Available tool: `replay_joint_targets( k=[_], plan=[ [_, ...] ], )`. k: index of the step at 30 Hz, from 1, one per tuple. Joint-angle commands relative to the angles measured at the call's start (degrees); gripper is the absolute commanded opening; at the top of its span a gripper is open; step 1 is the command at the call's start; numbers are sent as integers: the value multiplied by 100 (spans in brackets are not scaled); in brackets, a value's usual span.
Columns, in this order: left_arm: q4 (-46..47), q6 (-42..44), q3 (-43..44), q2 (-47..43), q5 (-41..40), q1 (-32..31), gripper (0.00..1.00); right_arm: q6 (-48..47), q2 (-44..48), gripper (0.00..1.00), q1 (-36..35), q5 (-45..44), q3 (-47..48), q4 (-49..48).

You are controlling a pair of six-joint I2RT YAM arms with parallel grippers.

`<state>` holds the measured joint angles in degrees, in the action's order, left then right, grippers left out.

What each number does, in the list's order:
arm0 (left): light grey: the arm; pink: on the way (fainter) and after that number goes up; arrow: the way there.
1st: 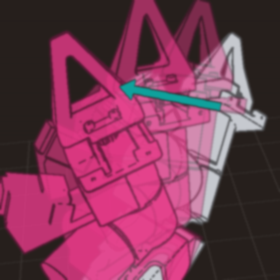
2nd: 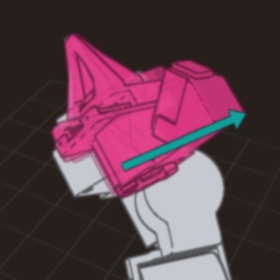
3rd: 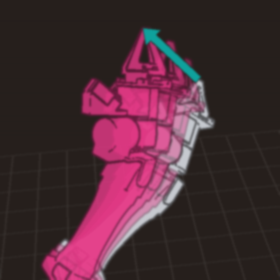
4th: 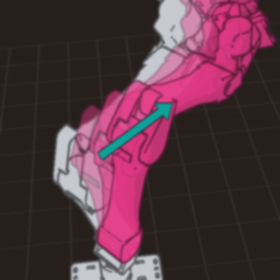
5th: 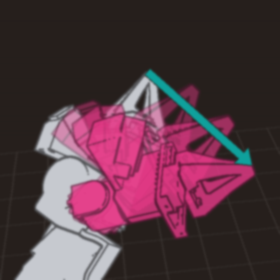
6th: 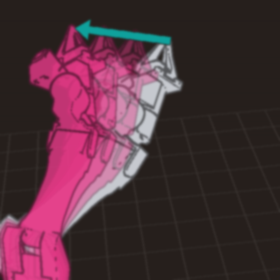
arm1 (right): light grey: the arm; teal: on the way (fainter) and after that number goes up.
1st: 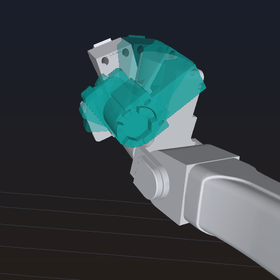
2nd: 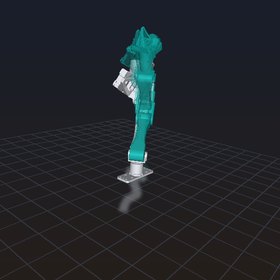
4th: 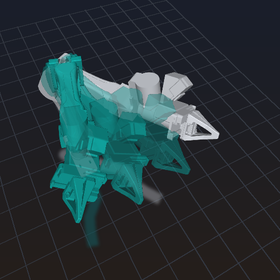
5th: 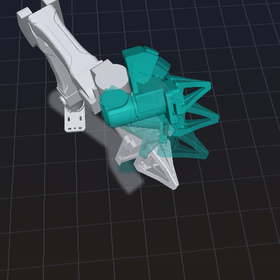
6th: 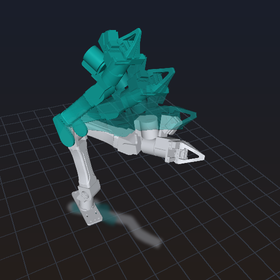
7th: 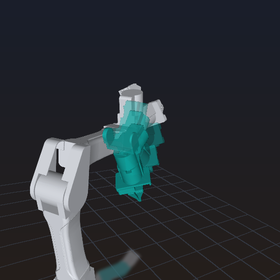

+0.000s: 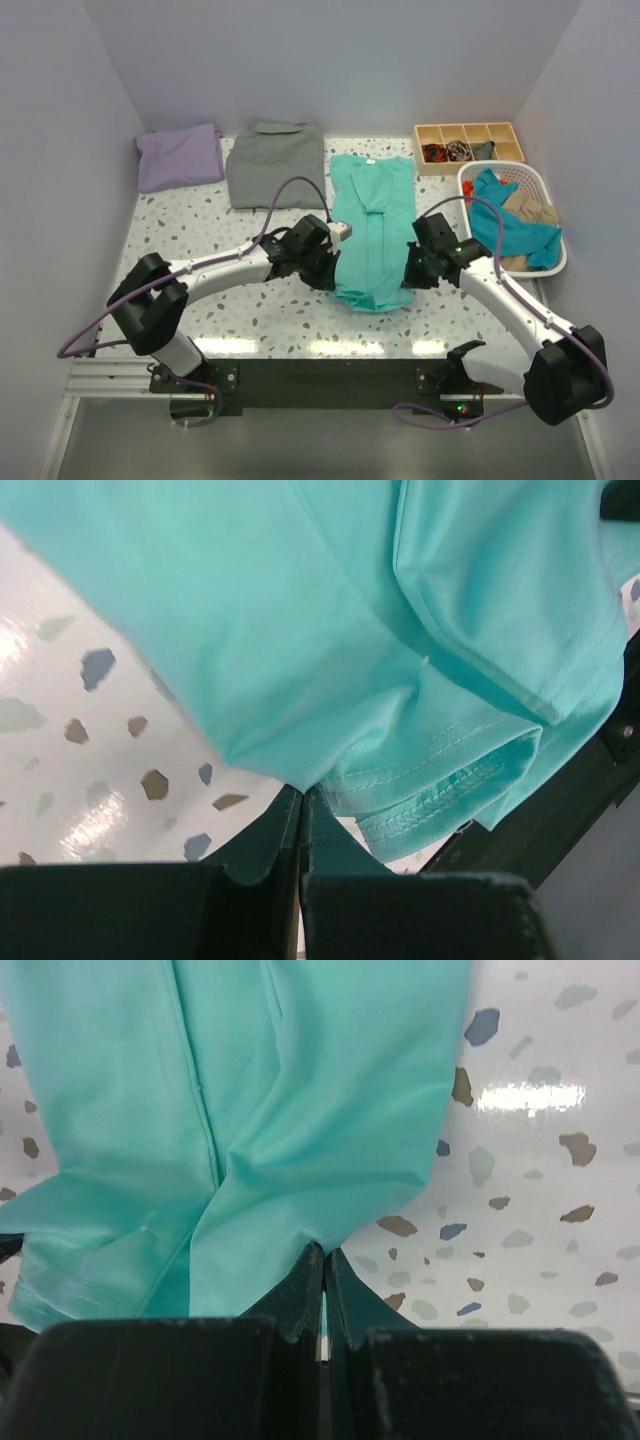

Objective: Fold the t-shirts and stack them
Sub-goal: Fold the tshirt

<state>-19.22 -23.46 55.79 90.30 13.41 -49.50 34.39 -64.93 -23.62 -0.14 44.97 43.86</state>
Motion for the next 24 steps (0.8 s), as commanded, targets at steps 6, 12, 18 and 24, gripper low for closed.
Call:
replay_joint_targets(
  k=[6,12,18,24],
  plan=[
    [-284,518,1188,593,-189,396,0,-372,-748,1,6,-732,793,-439],
    [-371,703,1671,1050,-207,791,0,-530,-1250,3,68,-1119,1364,-536],
    [-276,870,2041,1542,-146,1073,0,-679,-1821,6,243,-1374,1752,-703],
    [-187,1010,2585,2008,-76,1188,0,-732,-2454,5,533,-1418,2024,-887]
  ],
)
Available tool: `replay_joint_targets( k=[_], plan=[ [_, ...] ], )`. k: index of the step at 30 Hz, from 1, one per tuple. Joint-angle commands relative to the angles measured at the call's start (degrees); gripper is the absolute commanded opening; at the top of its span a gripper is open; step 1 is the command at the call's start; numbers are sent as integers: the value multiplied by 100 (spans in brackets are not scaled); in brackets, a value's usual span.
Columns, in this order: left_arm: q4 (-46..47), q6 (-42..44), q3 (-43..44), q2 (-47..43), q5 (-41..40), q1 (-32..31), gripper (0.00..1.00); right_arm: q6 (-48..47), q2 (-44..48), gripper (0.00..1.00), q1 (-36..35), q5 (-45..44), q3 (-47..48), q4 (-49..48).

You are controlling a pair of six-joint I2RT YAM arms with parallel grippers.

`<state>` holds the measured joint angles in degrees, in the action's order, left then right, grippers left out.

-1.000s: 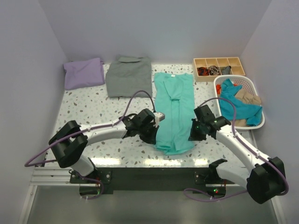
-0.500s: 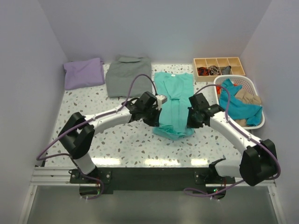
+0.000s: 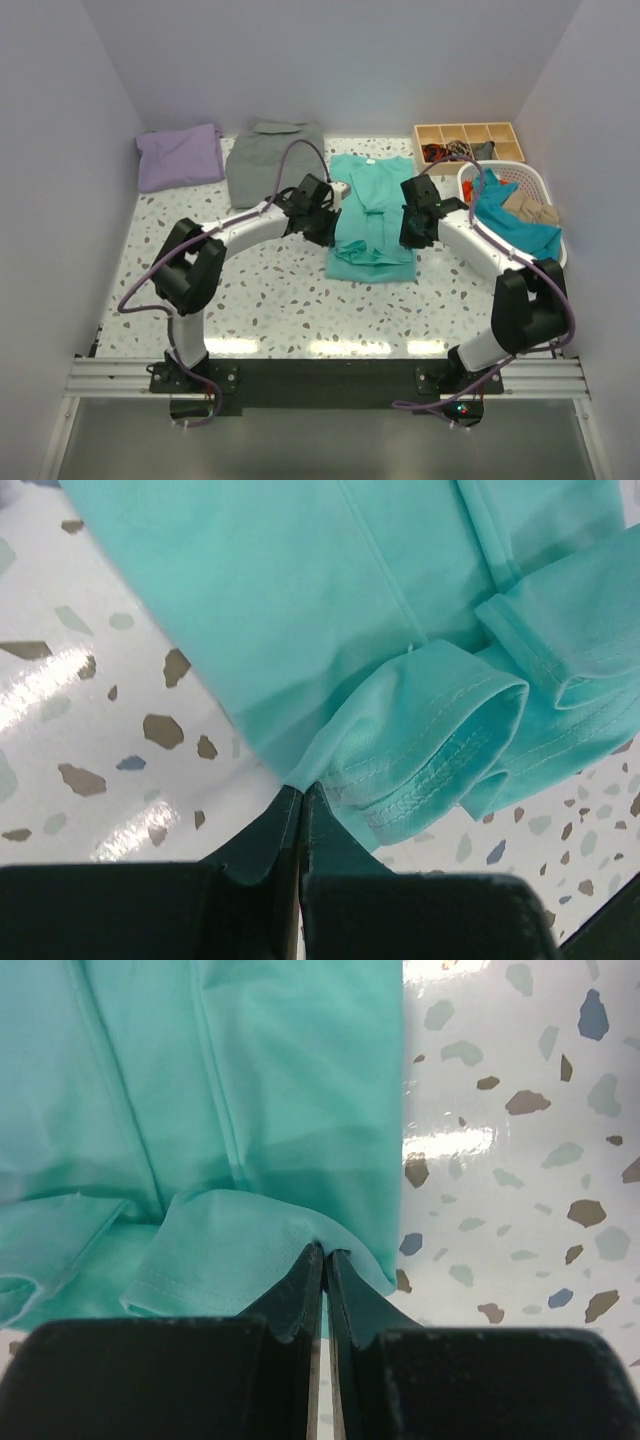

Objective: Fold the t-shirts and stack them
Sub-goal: Fold the tshirt

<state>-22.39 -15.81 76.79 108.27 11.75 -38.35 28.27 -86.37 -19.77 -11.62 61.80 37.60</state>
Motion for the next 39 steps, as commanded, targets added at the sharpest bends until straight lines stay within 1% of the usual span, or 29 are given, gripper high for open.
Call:
replay_joint_targets(
  k=[1,2,3,4,5,6,7,8,10,12,13,14,15,16,17,18,20,21,24,27,30,35,39],
  plan=[
    [130,272,651,273,108,82,0,-129,-371,7,201,-245,376,-271],
    [147,280,722,343,117,91,3,-138,-485,21,219,-262,411,-297],
    [217,289,793,457,169,108,11,-146,-556,37,219,-323,412,-402],
    [209,298,941,519,153,117,21,-147,-626,50,280,-332,455,-386],
    [209,298,1004,572,118,126,39,-164,-697,63,307,-341,578,-368],
    [226,298,1056,625,48,161,47,-199,-767,66,316,-402,614,-438],
    [209,289,1144,634,-23,178,52,-217,-759,67,342,-429,675,-438],
    [200,272,1162,617,-154,187,59,-295,-733,68,351,-481,728,-473],
    [209,289,1145,424,-593,214,64,-392,-461,68,360,-535,754,-605],
    [209,324,1110,135,-997,222,68,-576,-285,68,351,-404,825,-631],
    [235,394,1005,20,-1016,222,69,-638,-197,68,360,-142,868,-553],
    [244,421,961,-86,-1017,222,69,-647,-161,67,360,-87,991,-413],
    [244,447,908,-252,-877,222,69,-656,-126,67,351,9,992,-316],
    [201,491,847,-314,-772,222,69,-656,-22,67,360,411,957,-315],
    [139,492,811,-367,-640,222,69,-665,6,66,360,615,904,-298],
    [182,483,732,-507,-178,214,69,-648,41,65,351,852,878,-176],
    [218,500,478,-631,396,205,68,-613,111,63,272,1291,712,-114],
    [139,509,433,-666,833,188,67,-595,155,63,228,1294,641,-17],
    [-106,649,284,-614,1407,100,65,-516,366,61,131,1556,298,36],
    [-273,790,152,-527,1593,-41,63,-437,559,59,87,1820,61,89],
    [-362,878,73,-386,1603,-181,62,-349,700,59,8,1856,-133,168],
    [-64,659,28,-35,1629,-217,61,-243,639,59,0,1847,-414,54],
    [174,518,326,291,1542,-217,61,-191,420,58,8,1926,-432,-16]
  ],
)
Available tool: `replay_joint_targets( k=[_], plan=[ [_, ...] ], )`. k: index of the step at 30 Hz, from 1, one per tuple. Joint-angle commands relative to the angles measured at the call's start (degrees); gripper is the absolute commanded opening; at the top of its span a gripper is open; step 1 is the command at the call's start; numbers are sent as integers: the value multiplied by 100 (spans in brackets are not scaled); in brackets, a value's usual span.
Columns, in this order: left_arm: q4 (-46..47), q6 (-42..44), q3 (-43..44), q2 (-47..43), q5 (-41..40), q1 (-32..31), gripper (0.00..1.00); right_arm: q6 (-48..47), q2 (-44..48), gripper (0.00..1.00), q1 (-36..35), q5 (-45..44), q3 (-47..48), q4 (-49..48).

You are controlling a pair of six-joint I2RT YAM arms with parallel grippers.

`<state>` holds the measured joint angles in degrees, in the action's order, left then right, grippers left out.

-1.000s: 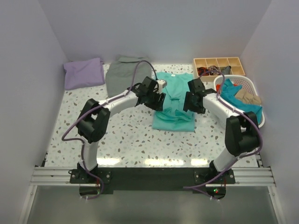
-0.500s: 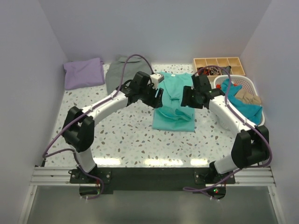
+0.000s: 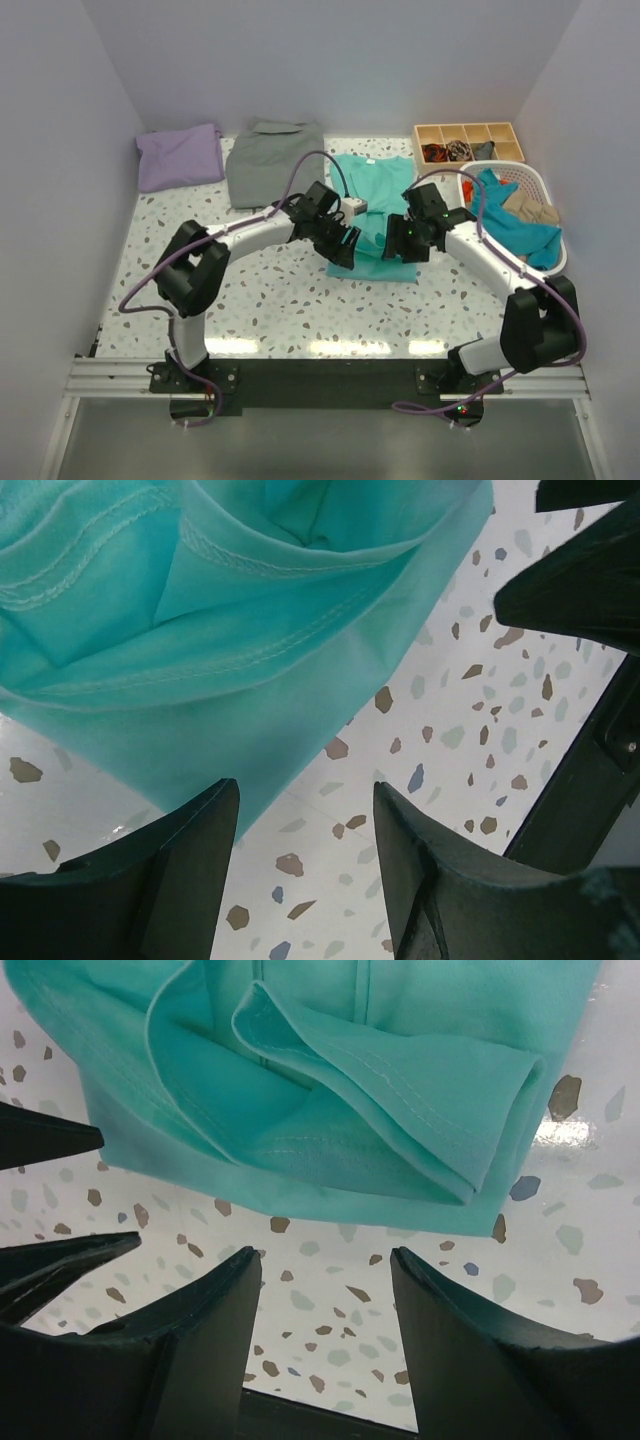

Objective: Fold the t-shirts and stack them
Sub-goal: Fold the tshirt

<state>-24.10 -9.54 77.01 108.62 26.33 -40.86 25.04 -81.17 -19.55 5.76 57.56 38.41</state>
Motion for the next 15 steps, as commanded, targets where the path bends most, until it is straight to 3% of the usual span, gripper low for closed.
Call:
replay_joint_targets(
  k=[1,15],
  plan=[
    [388,-162,375,326,57,43,61,142,-162,58,-22,197,-34,-123],
    [749,-268,1465,1109,-672,289,61,-69,-1295,59,4,-952,650,-572]
  ],
)
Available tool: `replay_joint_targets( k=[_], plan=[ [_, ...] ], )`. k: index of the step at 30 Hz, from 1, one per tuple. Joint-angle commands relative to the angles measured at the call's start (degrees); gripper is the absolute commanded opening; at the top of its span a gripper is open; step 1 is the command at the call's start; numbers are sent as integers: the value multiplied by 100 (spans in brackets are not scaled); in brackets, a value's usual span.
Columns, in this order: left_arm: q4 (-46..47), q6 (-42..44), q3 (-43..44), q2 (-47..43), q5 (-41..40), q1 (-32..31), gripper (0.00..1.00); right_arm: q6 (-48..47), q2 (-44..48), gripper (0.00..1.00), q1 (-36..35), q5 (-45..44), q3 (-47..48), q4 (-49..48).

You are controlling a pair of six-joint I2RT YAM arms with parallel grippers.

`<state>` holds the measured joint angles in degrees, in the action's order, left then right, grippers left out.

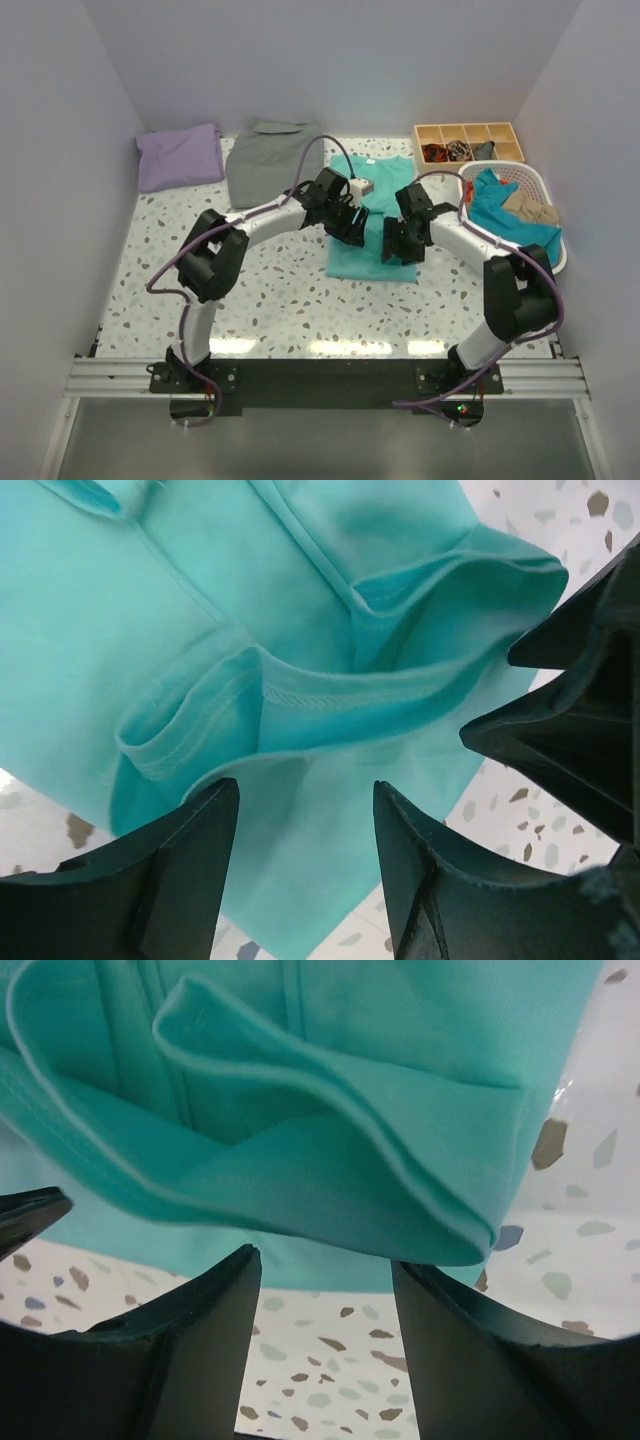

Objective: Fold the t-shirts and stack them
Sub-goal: Fold the tshirt

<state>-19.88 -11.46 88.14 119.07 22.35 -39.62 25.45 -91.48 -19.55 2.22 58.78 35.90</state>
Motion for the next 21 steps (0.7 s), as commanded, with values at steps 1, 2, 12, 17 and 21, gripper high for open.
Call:
replay_joint_targets(
  k=[1,2,12,17,21],
  plan=[
    [335,-67,388,90,-301,199,61,-189,-334,59,4,-687,764,-303],
    [353,-58,397,125,-345,252,61,-225,-431,59,4,-775,879,-320],
    [309,294,380,310,-1320,428,61,-462,-1495,61,276,-1390,1935,-153],
    [862,276,-269,-383,-1742,437,62,-620,-716,61,347,-1453,1558,-495],
    [951,241,-429,-981,-1918,428,63,-726,-195,62,338,-1269,1452,-321]
  ],
)
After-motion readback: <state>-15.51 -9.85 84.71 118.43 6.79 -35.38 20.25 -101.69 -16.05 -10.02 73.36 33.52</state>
